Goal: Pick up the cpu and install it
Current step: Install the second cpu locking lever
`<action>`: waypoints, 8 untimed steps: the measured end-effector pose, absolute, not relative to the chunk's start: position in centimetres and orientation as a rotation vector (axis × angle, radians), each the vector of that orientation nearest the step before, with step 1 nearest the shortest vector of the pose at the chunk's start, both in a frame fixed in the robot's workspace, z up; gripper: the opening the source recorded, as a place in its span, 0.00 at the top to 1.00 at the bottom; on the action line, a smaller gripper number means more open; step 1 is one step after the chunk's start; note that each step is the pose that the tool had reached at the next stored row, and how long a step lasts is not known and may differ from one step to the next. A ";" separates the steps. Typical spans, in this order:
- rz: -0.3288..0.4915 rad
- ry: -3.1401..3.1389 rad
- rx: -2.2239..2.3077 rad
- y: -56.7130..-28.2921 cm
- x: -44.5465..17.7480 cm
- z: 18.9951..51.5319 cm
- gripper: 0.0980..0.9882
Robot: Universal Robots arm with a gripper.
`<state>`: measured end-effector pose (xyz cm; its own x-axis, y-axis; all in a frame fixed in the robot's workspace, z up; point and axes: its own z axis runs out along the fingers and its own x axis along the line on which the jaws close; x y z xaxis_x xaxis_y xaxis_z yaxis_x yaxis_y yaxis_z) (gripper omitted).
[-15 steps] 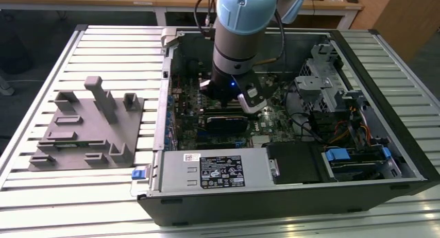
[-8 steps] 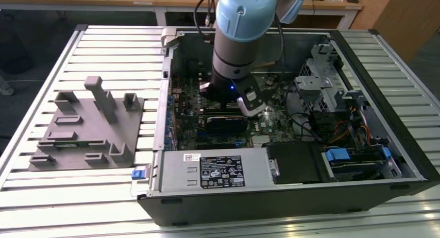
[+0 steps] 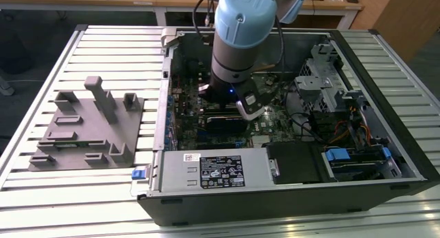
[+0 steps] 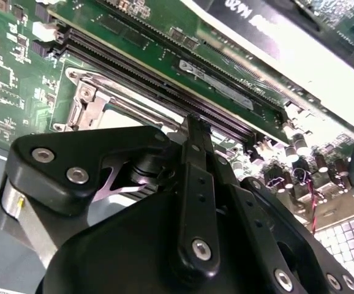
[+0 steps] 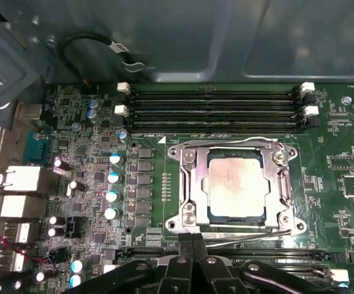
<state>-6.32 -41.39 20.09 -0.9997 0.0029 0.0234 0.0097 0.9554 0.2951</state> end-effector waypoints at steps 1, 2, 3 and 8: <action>-0.468 -3.083 -0.010 -41.4 -6.4 20.1 0.99; -0.471 -3.083 -0.010 -41.5 -6.5 20.1 0.99; -0.475 -3.083 -0.010 -41.5 -6.6 20.1 0.99; -0.493 -3.080 -0.010 -41.5 -6.9 19.8 0.99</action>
